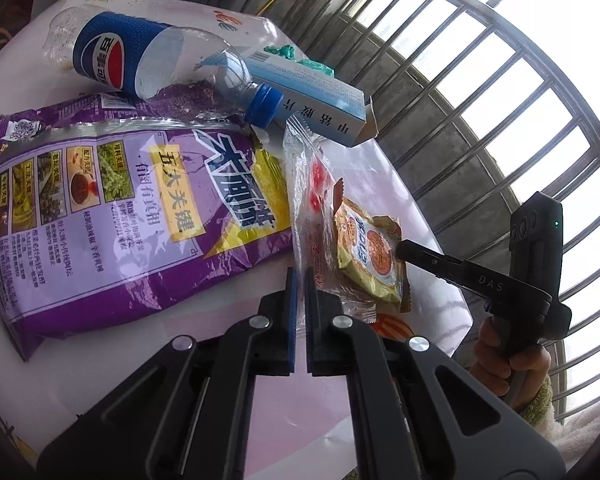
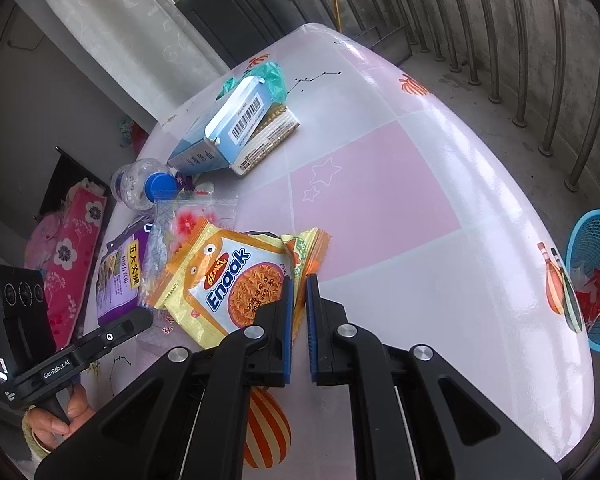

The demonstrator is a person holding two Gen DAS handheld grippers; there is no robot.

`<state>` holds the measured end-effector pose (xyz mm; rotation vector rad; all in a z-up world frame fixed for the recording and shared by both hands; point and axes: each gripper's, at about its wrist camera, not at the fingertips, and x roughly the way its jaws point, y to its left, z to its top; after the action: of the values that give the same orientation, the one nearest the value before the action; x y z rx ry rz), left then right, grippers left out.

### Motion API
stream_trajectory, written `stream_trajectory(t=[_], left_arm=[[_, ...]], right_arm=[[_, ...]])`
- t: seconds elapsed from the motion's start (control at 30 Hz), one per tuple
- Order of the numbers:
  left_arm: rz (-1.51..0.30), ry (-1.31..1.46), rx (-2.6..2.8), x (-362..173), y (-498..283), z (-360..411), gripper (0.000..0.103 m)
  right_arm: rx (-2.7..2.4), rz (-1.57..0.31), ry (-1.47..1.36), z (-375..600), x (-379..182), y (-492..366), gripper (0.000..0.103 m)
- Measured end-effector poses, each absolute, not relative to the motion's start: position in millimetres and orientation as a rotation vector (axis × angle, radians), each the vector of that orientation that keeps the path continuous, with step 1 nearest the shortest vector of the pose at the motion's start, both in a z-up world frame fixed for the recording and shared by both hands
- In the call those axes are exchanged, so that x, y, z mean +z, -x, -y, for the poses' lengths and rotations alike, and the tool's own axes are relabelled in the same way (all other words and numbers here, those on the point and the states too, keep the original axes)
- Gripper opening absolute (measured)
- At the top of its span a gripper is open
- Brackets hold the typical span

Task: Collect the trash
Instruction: 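Carry the Enaak packet and the clear candy bag over the blue basket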

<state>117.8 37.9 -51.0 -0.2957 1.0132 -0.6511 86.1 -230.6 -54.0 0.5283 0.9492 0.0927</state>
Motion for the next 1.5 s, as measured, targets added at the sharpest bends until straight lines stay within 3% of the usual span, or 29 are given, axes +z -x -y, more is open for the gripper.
stream_trajectory(t=[0.9, 1.17, 1.5], left_arm=[[-0.861, 0.155, -0.771, 9.7, -76.9, -8.0, 0.0], [-0.83, 0.016, -0.911, 37.3, -82.5, 61.1, 0.0], [-0.914, -0.183, -1.132, 28.1, -94.9, 227.4, 0.0]], right_arm=[[-0.119, -0.714, -0.578, 319.0, 13.1, -3.2, 0.006], [-0.271, -0.642, -0.647, 377.4, 12.9, 39.5, 0.006], [-0.629, -0.597, -0.766, 472.4, -24.3, 101.0, 0.006]])
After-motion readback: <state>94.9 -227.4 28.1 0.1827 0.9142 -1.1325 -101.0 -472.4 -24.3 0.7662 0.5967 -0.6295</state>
